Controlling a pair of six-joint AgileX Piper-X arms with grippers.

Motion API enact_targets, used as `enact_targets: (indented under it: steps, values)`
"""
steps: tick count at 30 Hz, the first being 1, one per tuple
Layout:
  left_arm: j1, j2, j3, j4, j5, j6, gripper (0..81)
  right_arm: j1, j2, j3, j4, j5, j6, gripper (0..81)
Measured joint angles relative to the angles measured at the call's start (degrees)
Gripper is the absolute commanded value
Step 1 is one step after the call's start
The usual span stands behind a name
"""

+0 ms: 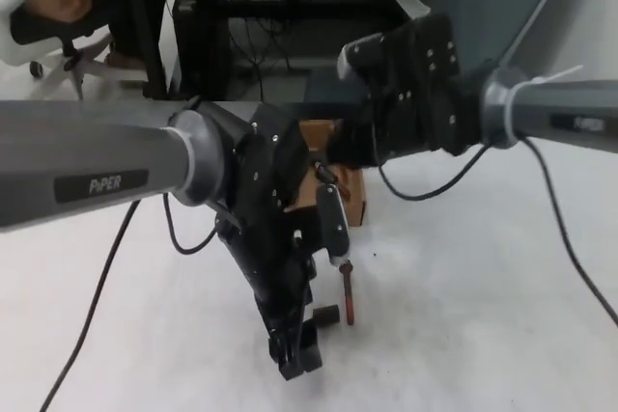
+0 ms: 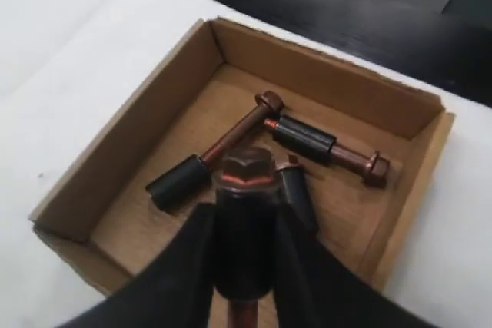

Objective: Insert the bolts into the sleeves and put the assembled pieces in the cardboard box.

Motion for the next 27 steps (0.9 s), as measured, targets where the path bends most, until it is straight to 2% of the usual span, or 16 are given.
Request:
enact_targets:
  steps: [4, 6, 7, 10, 11, 12, 15, 18, 20, 21, 22, 23, 27]
  values:
    - [-1.4, 0.0, -0.7, -1.4, -0.5, 1.3, 66.5, -0.1, 4.0, -1.0, 0.1, 0.0, 0.7, 0.1]
    - [-1.7, 0.2, -1.0, -2.8, -1.0, 1.4, 66.5, -0.1, 5.5, -1.2, 0.1, -0.2, 0.8, 8.0]
    - [-1.9, 0.5, -1.5, -3.1, -1.3, 1.5, 66.5, -0.1, 5.9, -1.2, 0.1, -0.2, 0.8, 17.4]
    - [-2.1, 2.2, -3.5, -3.7, -2.9, 1.5, 66.2, -0.1, 6.4, -1.4, 0.5, -1.3, 1.2, 56.4]
    - [-2.1, 2.8, -4.0, -3.8, -3.4, 1.6, 65.1, -0.1, 6.3, -1.5, 0.7, -2.0, 1.2, 66.2]
    - [-2.1, 3.6, -4.3, -3.8, -3.8, 1.7, 63.3, -0.1, 6.1, -1.5, 1.0, -2.5, 1.2, 69.7]
    - [-2.1, 5.8, -5.2, -3.8, -4.9, 1.6, 55.9, -0.1, 4.7, -1.5, 2.0, -3.0, 1.2, 65.5]
    - [-2.1, 7.6, -6.1, -2.8, -5.3, 1.8, 51.7, -0.4, 2.3, -1.5, 3.6, -2.9, 1.6, 56.0]
    - [-2.1, 8.2, -6.6, -2.3, -5.5, 2.0, 40.5, -0.8, 0.1, -1.5, 5.0, -2.7, 2.5, 53.3]
    - [-2.2, 8.4, -6.7, -2.2, -5.7, 2.0, 29.0, -0.9, -1.5, -1.5, 6.3, -2.5, 3.1, 53.3]
    - [-2.3, 8.5, -6.9, -2.2, -6.1, 2.1, 12.5, -1.0, -2.9, -1.5, 7.6, -2.5, 3.5, 53.3]
    - [-2.4, 8.6, -7.1, -2.2, -6.8, 2.1, 1.1, -1.1, -4.6, -1.5, 9.3, -2.5, 4.1, 53.3]
    - [-2.7, 8.6, -7.5, -1.8, -8.8, 1.3, 1.8, -1.3, -10.1, -1.7, 18.2, -0.8, 4.2, 53.3]
